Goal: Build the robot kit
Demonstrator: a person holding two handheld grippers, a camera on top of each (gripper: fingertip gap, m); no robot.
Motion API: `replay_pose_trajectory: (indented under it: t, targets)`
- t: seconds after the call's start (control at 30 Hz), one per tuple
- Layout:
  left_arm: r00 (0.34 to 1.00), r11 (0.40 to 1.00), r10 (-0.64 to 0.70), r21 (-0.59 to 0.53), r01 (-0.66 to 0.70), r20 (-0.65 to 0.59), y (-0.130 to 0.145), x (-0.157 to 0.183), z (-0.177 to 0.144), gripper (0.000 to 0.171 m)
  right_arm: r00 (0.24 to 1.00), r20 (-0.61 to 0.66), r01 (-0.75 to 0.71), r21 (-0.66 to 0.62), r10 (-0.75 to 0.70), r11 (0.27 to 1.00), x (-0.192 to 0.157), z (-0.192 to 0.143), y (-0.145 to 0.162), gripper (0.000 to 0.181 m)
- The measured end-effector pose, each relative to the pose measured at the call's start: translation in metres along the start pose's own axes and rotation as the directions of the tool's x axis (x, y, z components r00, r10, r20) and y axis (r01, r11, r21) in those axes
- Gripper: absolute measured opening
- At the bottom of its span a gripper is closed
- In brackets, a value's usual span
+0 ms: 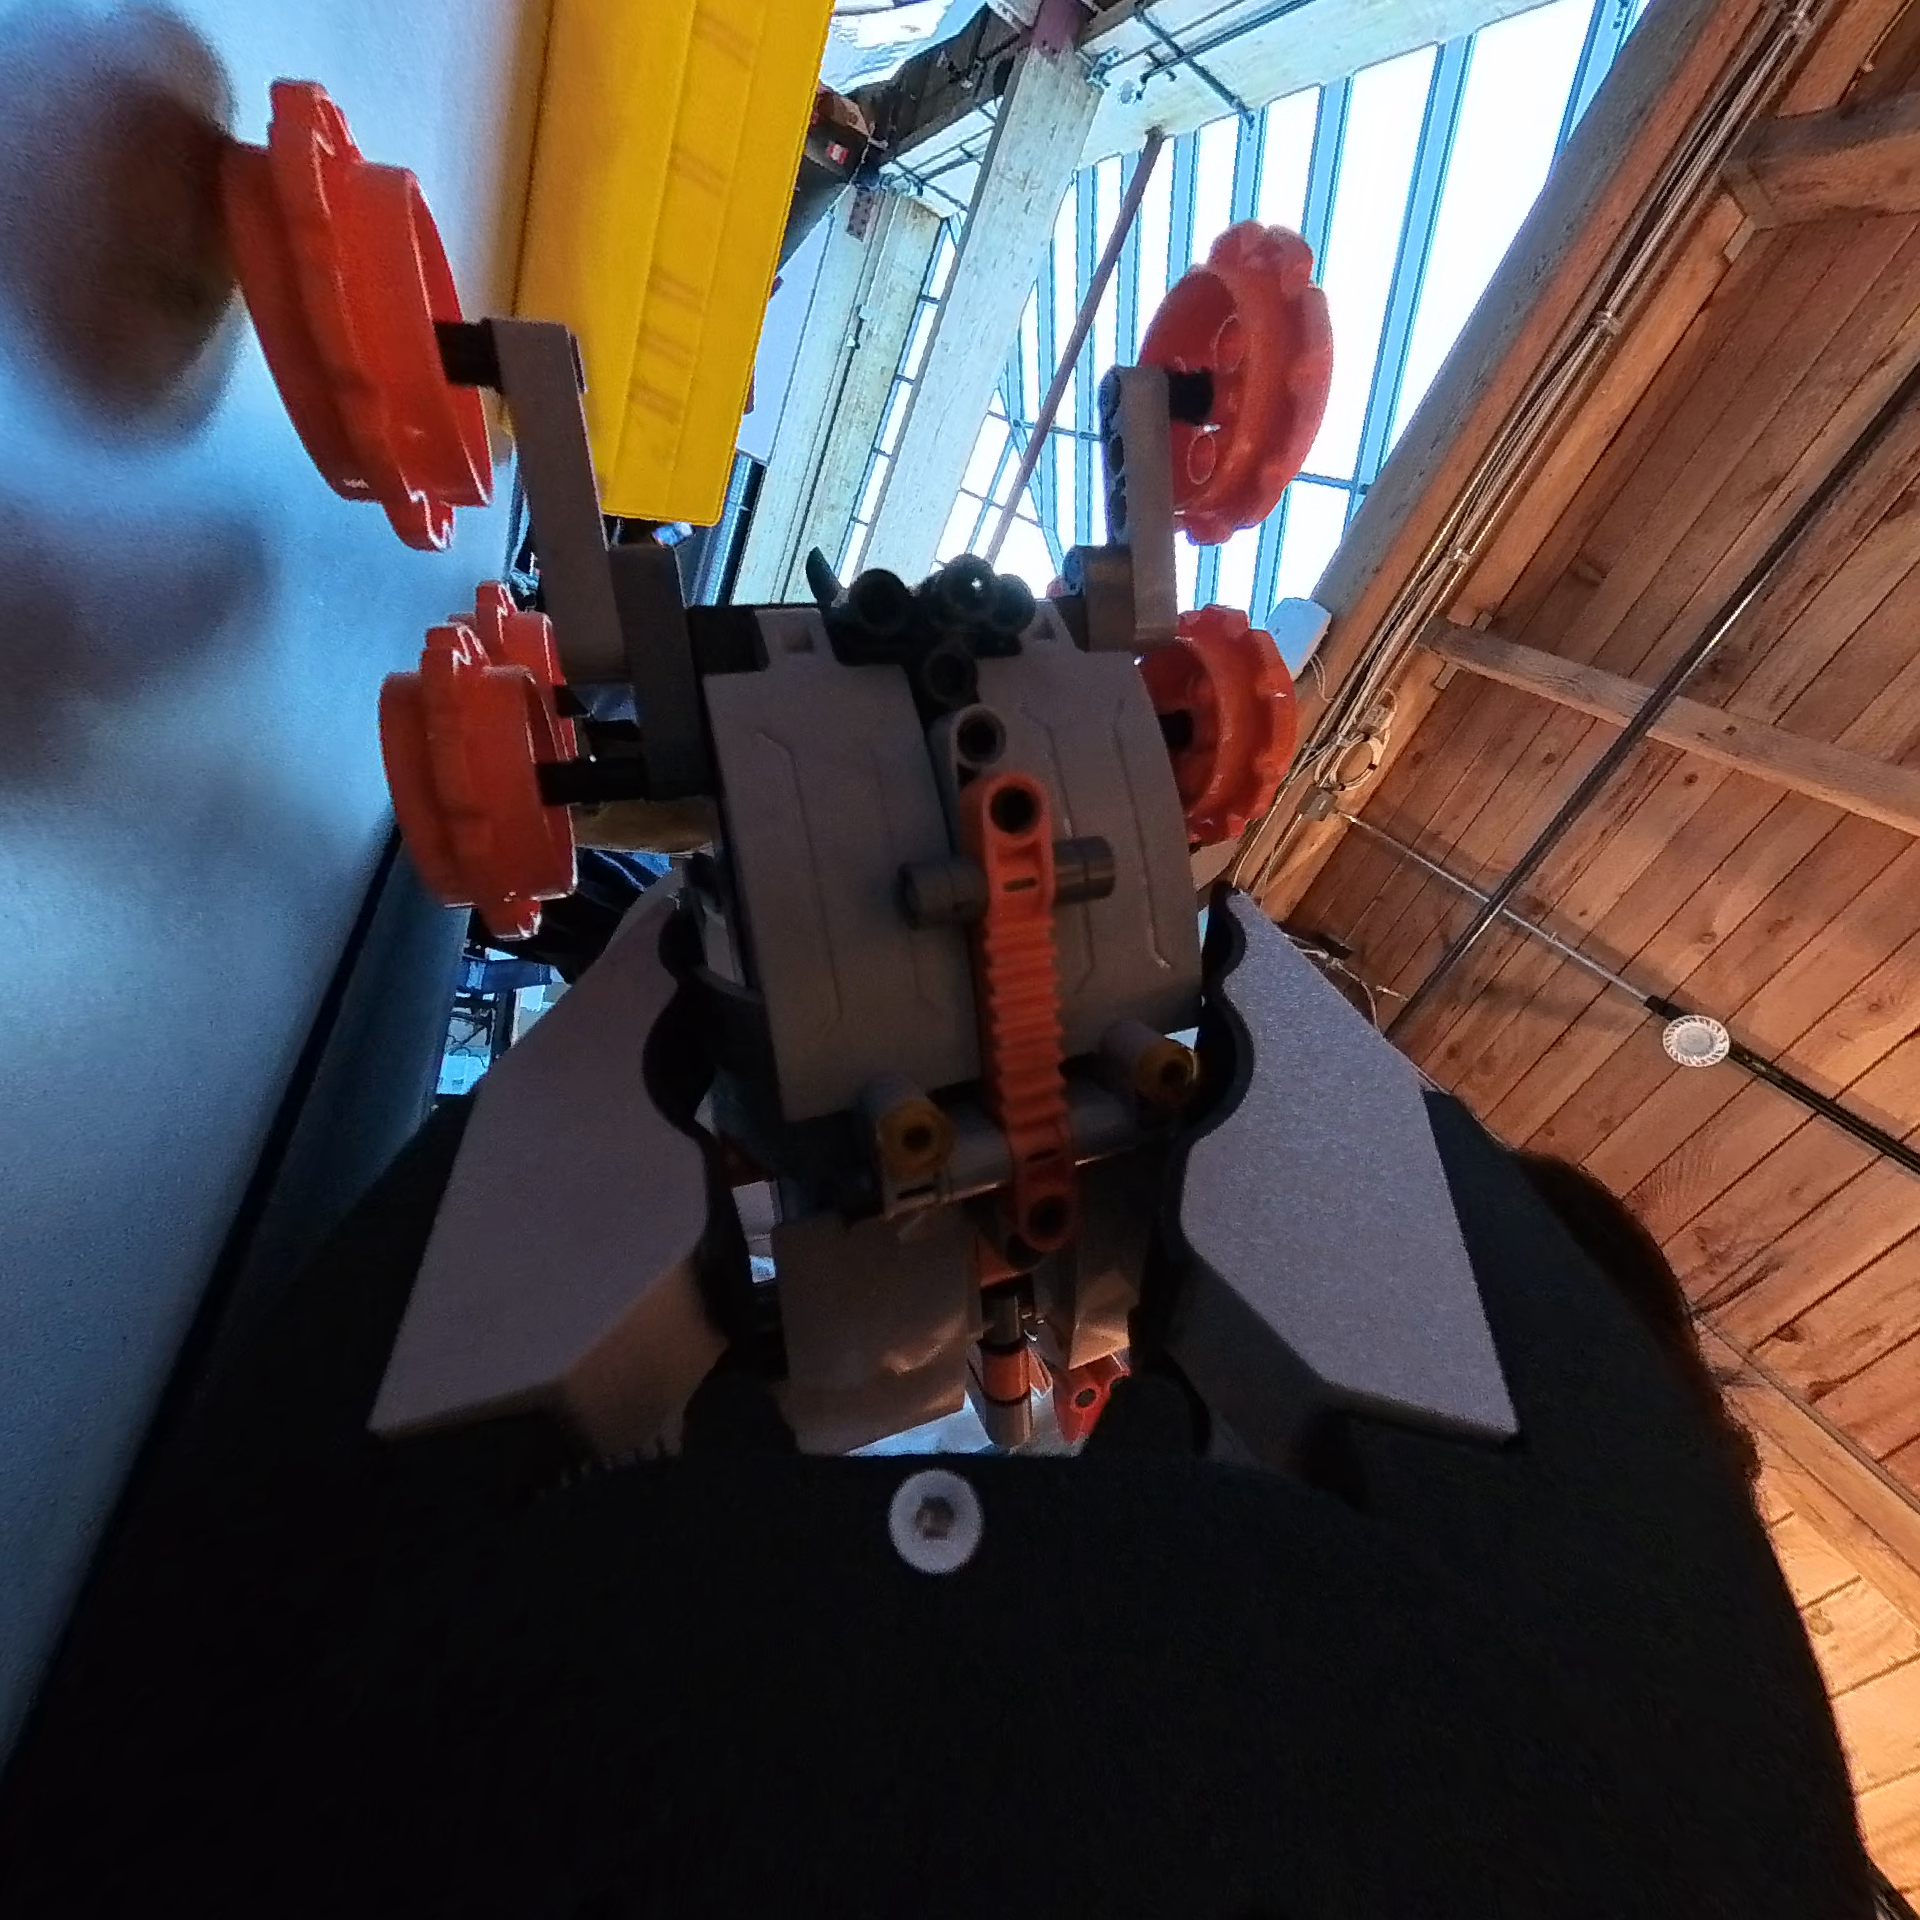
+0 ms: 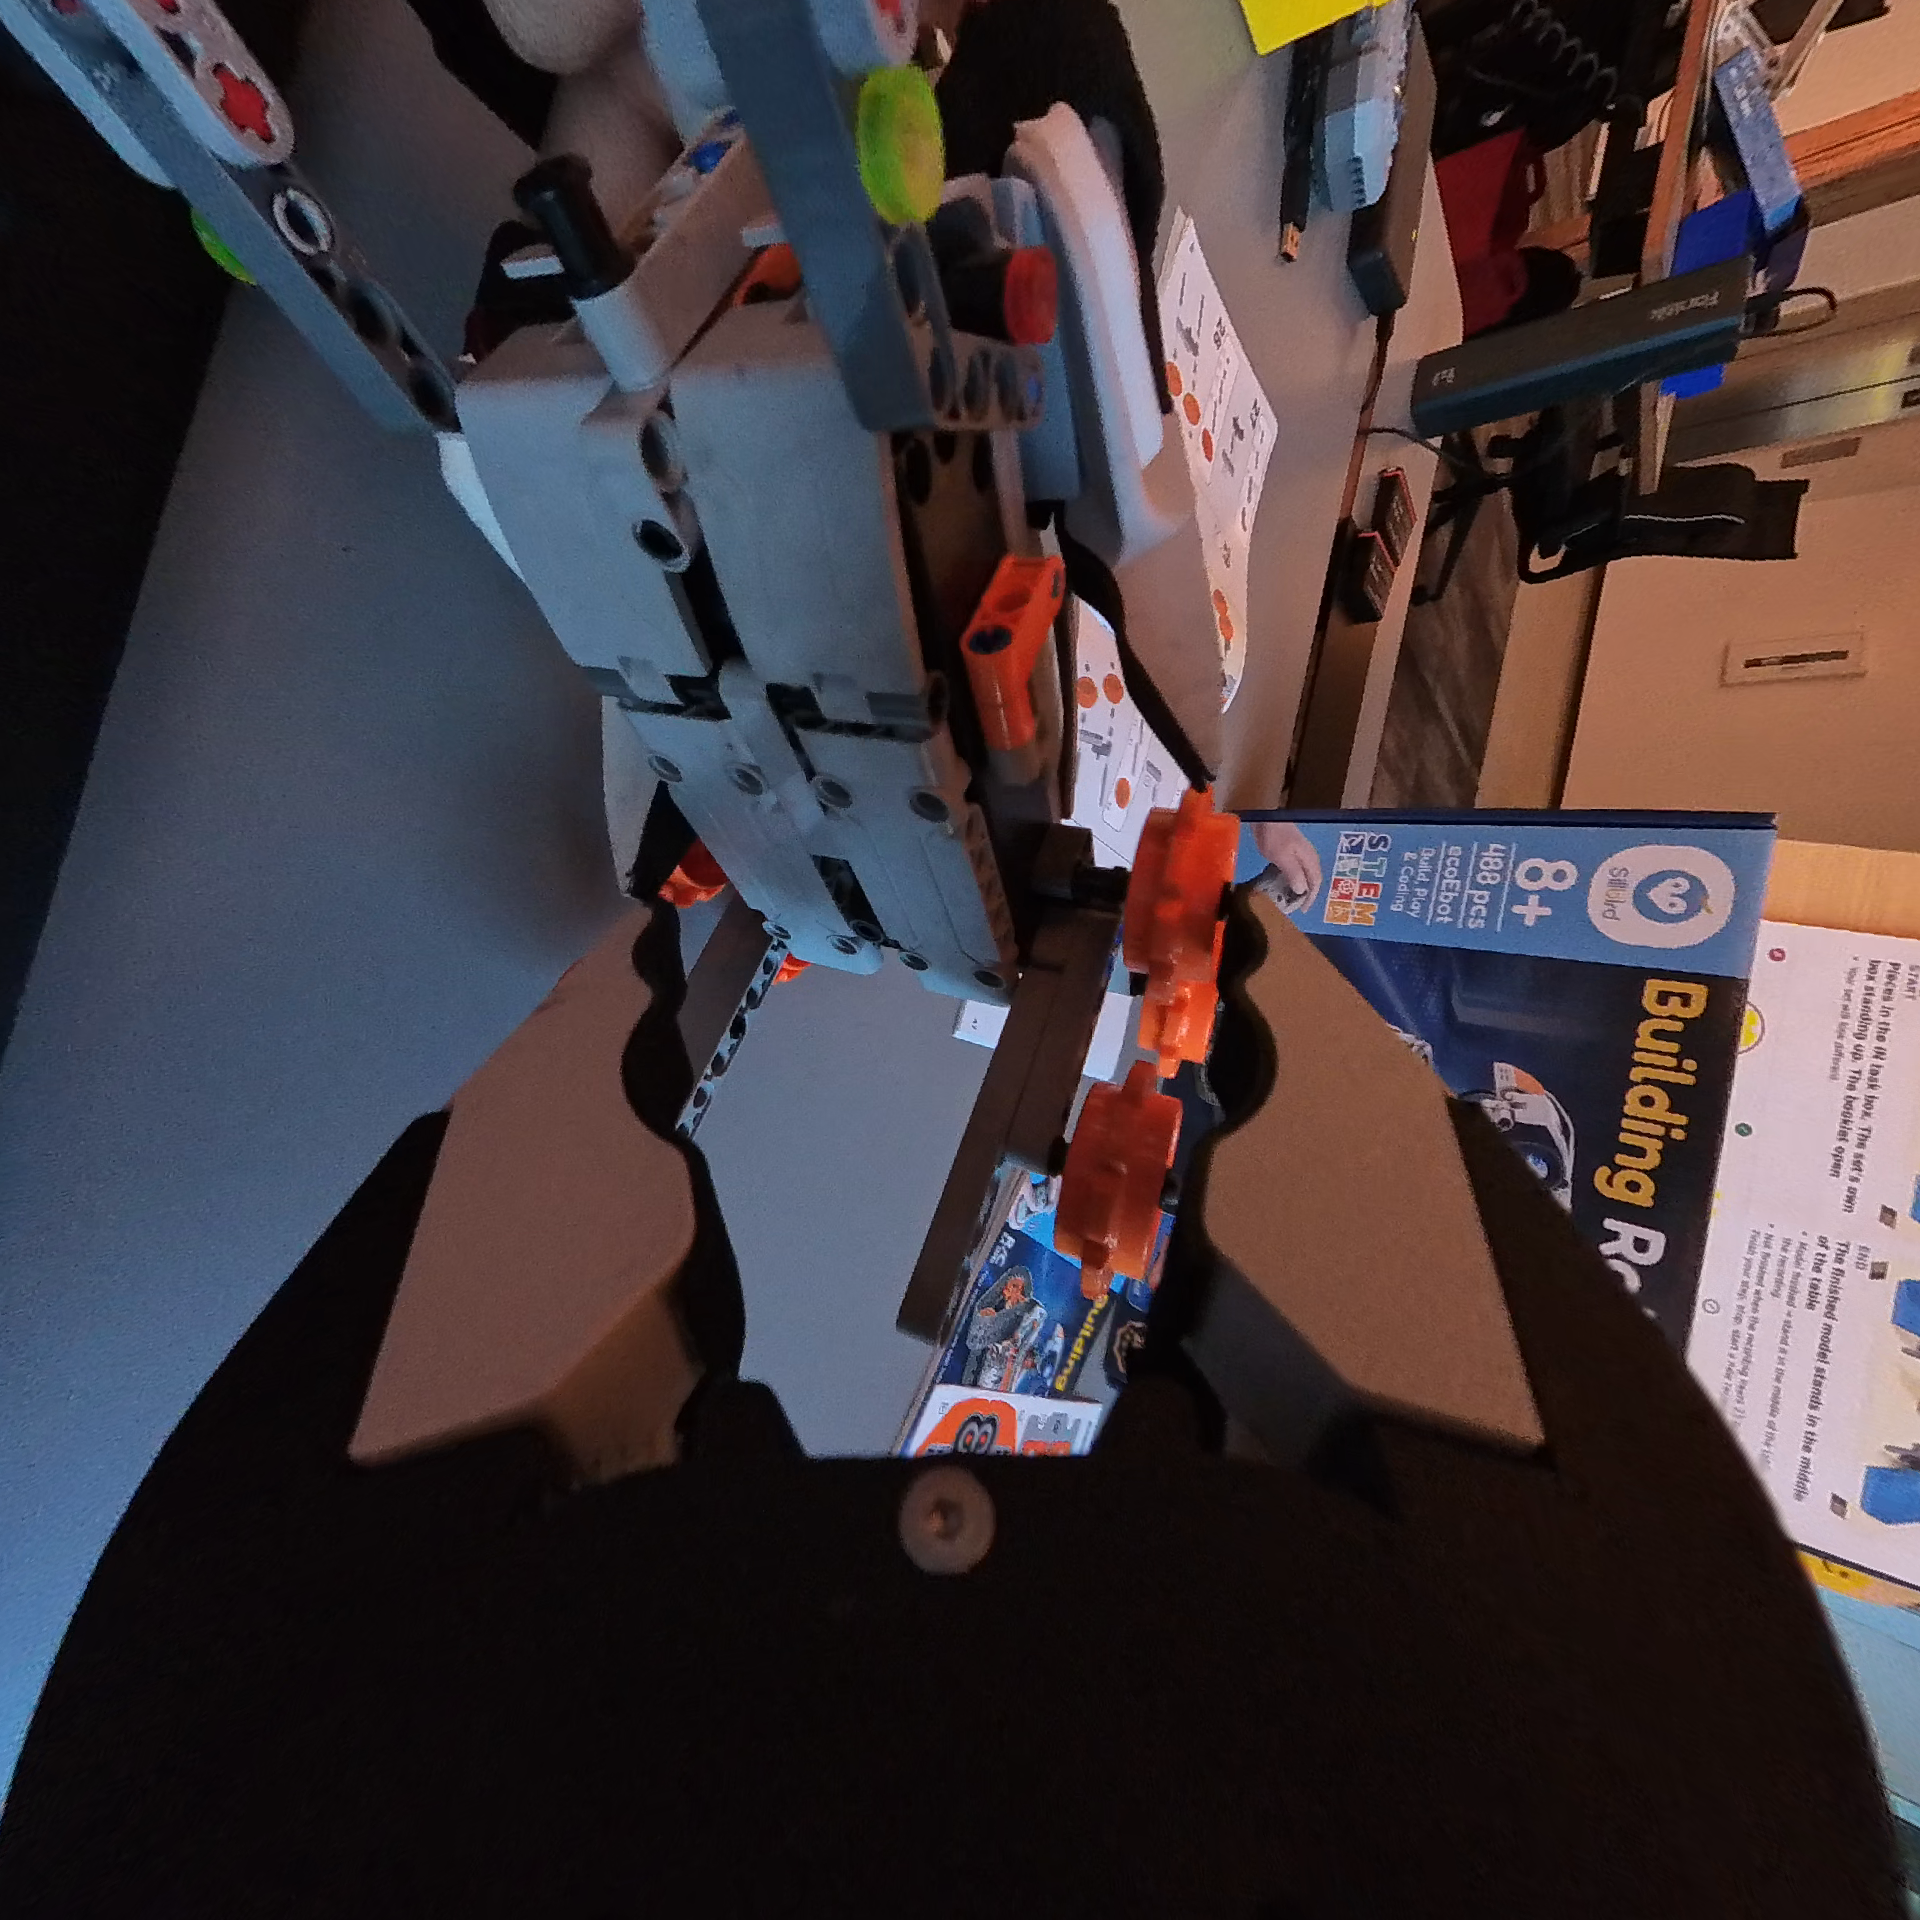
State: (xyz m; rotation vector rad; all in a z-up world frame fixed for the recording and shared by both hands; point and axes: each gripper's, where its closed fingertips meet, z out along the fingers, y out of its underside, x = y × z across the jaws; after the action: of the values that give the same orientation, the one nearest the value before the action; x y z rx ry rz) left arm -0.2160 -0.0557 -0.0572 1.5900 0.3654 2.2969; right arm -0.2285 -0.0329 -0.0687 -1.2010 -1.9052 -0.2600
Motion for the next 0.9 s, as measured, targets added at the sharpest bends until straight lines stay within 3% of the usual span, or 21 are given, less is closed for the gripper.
replay_pose_trajectory:
  t: [0.7,0.83,0.9]
  targets:
    - [1.0,1.0,-0.005,-0.026,0.006,0.03,-0.001,-0.003,0.001,0.094,0.998,0.011,-0.055,-0.005,0.055,0.998,-0.007,-0.004,-0.001,0.107]
    - [0.99,0.991,0.111,-0.085,-0.104,0.088,-0.002,-0.006,0.001,0.094,0.99,-0.065,-0.119,0.066,0.123,0.991,0.002,-0.011,-0.005,0.111]
    - [0.966,0.972,0.214,-0.13,-0.196,0.142,-0.003,-0.008,-0.002,0.096,0.963,-0.096,-0.231,0.181,0.251,0.956,0.014,-0.027,-0.014,0.112]
